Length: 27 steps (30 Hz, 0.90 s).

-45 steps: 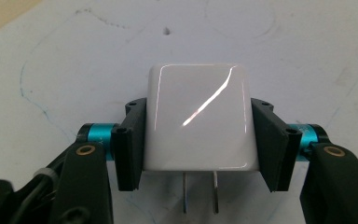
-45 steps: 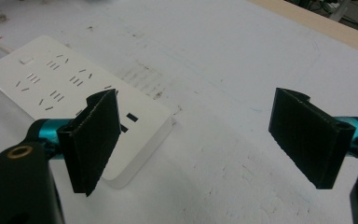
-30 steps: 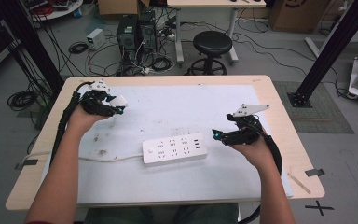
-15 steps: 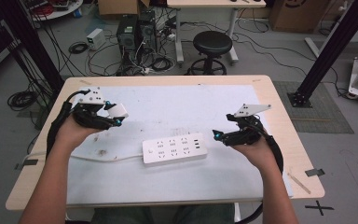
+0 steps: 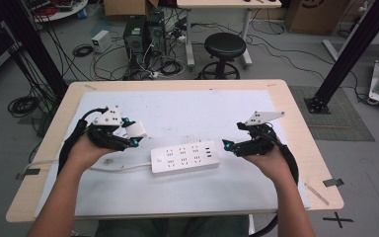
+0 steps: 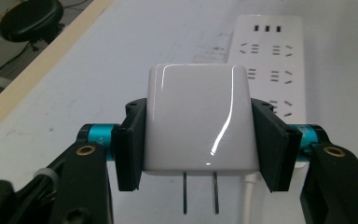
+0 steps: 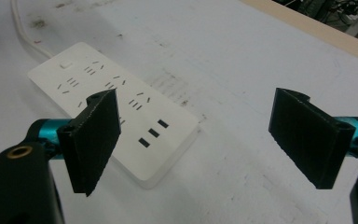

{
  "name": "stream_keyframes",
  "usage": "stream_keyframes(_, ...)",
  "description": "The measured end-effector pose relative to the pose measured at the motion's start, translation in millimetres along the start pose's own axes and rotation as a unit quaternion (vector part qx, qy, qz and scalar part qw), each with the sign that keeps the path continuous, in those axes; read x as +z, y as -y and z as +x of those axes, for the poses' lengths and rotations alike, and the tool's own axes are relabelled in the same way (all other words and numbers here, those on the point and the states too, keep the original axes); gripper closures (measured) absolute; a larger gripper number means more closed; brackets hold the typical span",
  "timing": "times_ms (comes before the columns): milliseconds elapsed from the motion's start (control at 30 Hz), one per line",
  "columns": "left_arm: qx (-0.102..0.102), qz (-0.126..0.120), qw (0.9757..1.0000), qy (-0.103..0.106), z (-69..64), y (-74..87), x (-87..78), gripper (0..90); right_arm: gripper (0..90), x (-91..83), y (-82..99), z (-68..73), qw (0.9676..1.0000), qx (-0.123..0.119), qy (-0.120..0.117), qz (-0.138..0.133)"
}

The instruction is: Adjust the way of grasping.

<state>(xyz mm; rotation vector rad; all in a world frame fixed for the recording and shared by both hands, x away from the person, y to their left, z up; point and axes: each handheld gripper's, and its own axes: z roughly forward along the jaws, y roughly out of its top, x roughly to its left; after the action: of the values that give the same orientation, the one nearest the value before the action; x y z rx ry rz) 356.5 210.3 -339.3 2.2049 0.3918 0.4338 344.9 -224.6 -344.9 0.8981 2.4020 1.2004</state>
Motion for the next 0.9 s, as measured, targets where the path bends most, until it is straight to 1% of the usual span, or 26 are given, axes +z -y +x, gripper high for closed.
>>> stream_keyframes(33,0.003,-0.004,1.0,0.006,-3.8,-1.1,2.3,42.5,16.9,0.4,-0.4,2.0,1.0,-0.003,-0.003,-0.001)
stream_keyframes(67,0.003,-0.004,1.0,0.006,-3.8,-1.1,2.3,42.5,16.9,0.4,-0.4,2.0,1.0,-0.003,-0.003,-0.001)
stream_keyframes(100,0.009,-0.01,0.9998,0.013,-8.6,-2.4,5.4,42.5,16.9,0.9,-0.7,4.7,1.0,-0.004,-0.004,0.0)
stream_keyframes(133,0.009,-0.01,0.9998,0.013,-8.6,-2.4,5.4,42.5,16.9,0.9,-0.7,4.7,1.0,-0.004,-0.004,0.0)
stream_keyframes(167,0.032,-0.015,0.9992,0.019,-21.0,-5.6,13.4,42.5,16.9,2.4,-1.1,13.0,0.9999,-0.004,-0.013,0.001)
stream_keyframes(200,0.032,-0.015,0.9992,0.019,-21.0,-5.6,13.4,42.5,16.9,2.4,-1.1,13.0,0.9999,-0.004,-0.013,0.001)
stream_keyframes(233,0.038,-0.023,0.9987,0.024,-29.0,-6.9,18.2,42.5,16.9,3.6,-0.5,18.9,0.9998,-0.004,-0.021,-0.002)
stream_keyframes(267,0.043,-0.027,0.9983,0.028,-33.3,-7.5,20.9,42.5,16.9,4.1,-0.2,22.1,0.9997,-0.004,-0.024,-0.002)
stream_keyframes(300,0.043,-0.027,0.9983,0.028,-33.3,-7.5,20.9,42.5,16.9,4.1,-0.2,22.1,0.9997,-0.004,-0.024,-0.002)
stream_keyframes(367,0.054,-0.037,0.9973,0.033,-44.2,-8.4,26.7,42.5,16.9,5.6,0.4,29.1,0.9995,-0.002,-0.032,-0.004)
stream_keyframes(400,0.054,-0.037,0.9973,0.033,-44.2,-8.4,26.7,42.5,16.9,5.6,0.4,29.1,0.9995,-0.002,-0.032,-0.004)
stream_keyframes(433,0.072,-0.047,0.9955,0.038,-57.9,-8.4,34.5,42.5,16.9,8.6,1.2,39.9,0.9986,0.006,-0.052,-0.008)
stream_keyframes(467,0.077,-0.05,0.9952,0.036,-61.8,-8.5,36.8,42.5,16.9,10.2,1.5,43.3,0.9983,0.006,-0.057,-0.008)
stream_keyframes(533,0.083,-0.06,0.994,0.04,-68.1,-8.5,41.1,42.5,16.9,13.9,1.9,50.0,0.9972,0.013,-0.073,-0.008)
stream_keyframes(567,0.09,-0.063,0.9931,0.042,-72.6,-8.9,43.7,42.5,16.9,15.5,1.9,52.0,0.9968,0.012,-0.078,-0.01)
stream_keyframes(600,0.09,-0.063,0.9931,0.042,-72.6,-8.9,43.7,42.5,16.9,15.5,1.9,52.0,0.9968,0.012,-0.078,-0.01)
stream_keyframes(633,0.09,-0.063,0.9931,0.042,-72.6,-8.9,43.7,42.5,16.9,18.1,2.0,55.6,0.9962,0.018,-0.084,-0.011)
stream_keyframes(667,0.106,-0.067,0.9913,0.04,-78.6,-10.1,47.6,42.5,16.9,18.1,2.0,55.6,0.9962,0.018,-0.084,-0.011)
stream_keyframes(700,0.106,-0.067,0.9913,0.04,-78.6,-10.1,47.6,42.5,16.9,18.1,2.0,55.6,0.9962,0.018,-0.084,-0.011)
stream_keyframes(733,0.118,-0.072,0.9899,0.034,-84.5,-11.4,50.9,42.5,16.9,22.7,2.0,60.6,0.9944,0.023,-0.103,-0.012)
stream_keyframes(800,0.133,-0.076,0.9877,0.031,-88.9,-12.9,52.7,42.5,16.9,28.4,1.5,65.6,0.9915,0.031,-0.125,-0.016)
stream_keyframes(833,0.137,-0.078,0.9871,0.027,-91.2,-13.6,53.7,42.5,16.9,30.2,1.4,67.0,0.9905,0.034,-0.131,-0.019)
stream_keyframes(867,0.137,-0.078,0.9871,0.027,-91.2,-13.6,53.7,42.5,16.9,30.2,1.4,67.0,0.9905,0.034,-0.131,-0.019)
stream_keyframes(900,0.145,-0.083,0.9856,0.027,-94.1,-15.0,54.7,42.5,16.9,31.6,1.4,68.4,0.9897,0.037,-0.137,-0.021)
